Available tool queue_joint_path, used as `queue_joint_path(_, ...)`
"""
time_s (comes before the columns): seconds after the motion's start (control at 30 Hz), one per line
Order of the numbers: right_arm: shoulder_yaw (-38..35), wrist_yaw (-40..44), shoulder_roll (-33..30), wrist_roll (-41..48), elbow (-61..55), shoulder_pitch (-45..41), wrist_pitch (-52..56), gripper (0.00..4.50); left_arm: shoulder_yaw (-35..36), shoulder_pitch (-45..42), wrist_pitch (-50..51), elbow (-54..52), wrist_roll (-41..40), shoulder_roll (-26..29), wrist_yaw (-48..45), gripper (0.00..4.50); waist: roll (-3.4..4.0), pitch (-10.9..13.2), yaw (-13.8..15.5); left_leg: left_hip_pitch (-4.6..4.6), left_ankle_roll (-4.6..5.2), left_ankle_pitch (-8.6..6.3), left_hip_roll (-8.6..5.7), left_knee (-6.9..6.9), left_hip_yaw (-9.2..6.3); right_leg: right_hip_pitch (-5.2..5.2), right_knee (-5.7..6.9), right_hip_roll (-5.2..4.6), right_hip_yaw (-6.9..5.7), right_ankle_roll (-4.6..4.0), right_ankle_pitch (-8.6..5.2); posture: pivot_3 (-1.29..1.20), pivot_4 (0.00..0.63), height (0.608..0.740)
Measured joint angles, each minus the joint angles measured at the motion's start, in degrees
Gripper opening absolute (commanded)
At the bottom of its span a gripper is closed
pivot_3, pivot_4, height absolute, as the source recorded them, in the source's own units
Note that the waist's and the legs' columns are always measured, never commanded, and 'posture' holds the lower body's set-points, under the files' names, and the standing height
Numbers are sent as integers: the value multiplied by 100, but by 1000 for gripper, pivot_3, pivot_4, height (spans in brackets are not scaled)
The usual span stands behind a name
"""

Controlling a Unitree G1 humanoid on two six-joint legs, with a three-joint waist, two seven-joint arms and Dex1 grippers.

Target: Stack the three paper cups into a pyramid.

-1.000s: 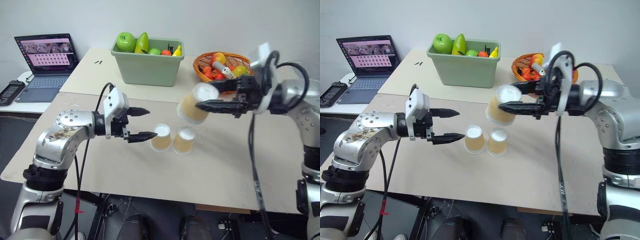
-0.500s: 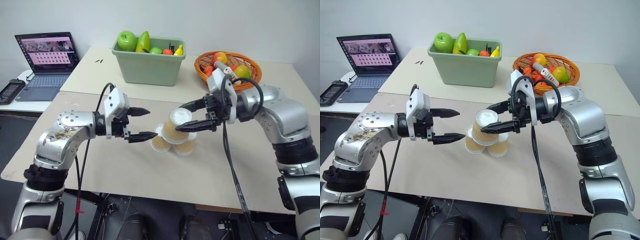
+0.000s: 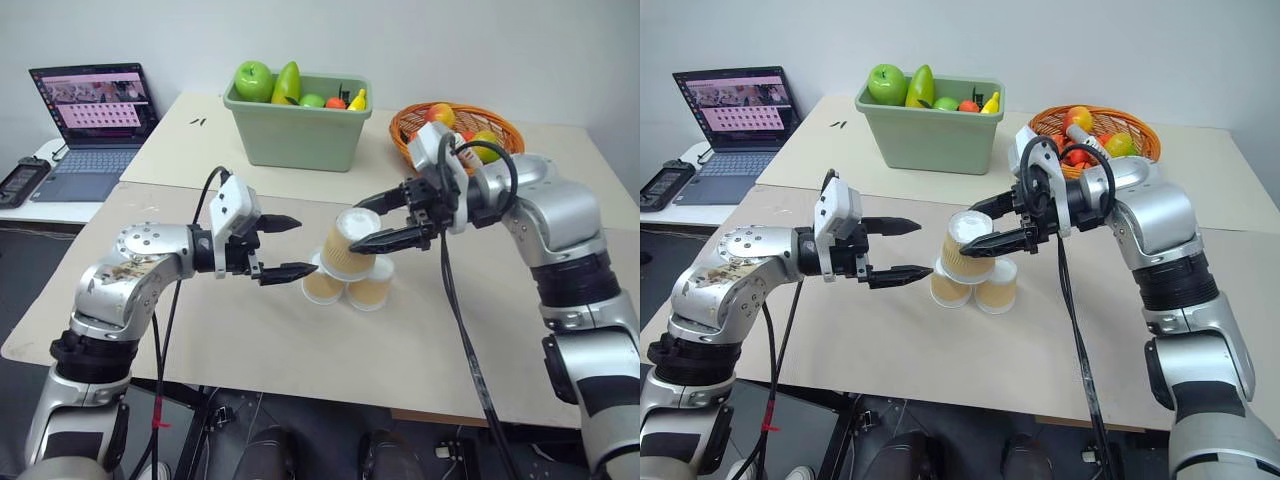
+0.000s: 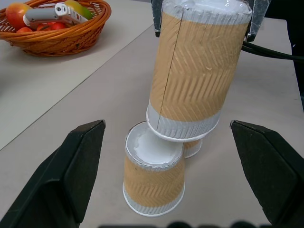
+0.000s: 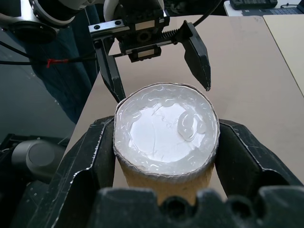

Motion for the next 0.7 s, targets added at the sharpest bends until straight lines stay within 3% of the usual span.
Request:
queue_joint_path(0.63, -8, 321, 294, -513, 1182, -192, -606, 2706, 7, -1, 81, -24, -16, 80, 51, 4500, 0, 0, -23, -7, -1, 1, -2, 0, 4, -11, 3, 1, 1, -1, 0, 0, 150, 740)
queue_joint_path(0.67, -18, 323, 310, -514, 1183, -192, -611, 3698, 7, 0, 105, -29, -17, 85, 55, 4500, 0, 0, -25, -7, -1, 1, -2, 0, 4, -11, 3, 1, 1, -1, 0, 0, 150, 740)
queue_joint_path(0.7, -20, 324, 327, -520, 1183, -192, -612, 3969, 8, 0, 113, -31, -18, 86, 59, 4500, 0, 0, -28, -7, -1, 1, -2, 0, 4, -12, 3, 1, 1, -1, 0, 0, 150, 740)
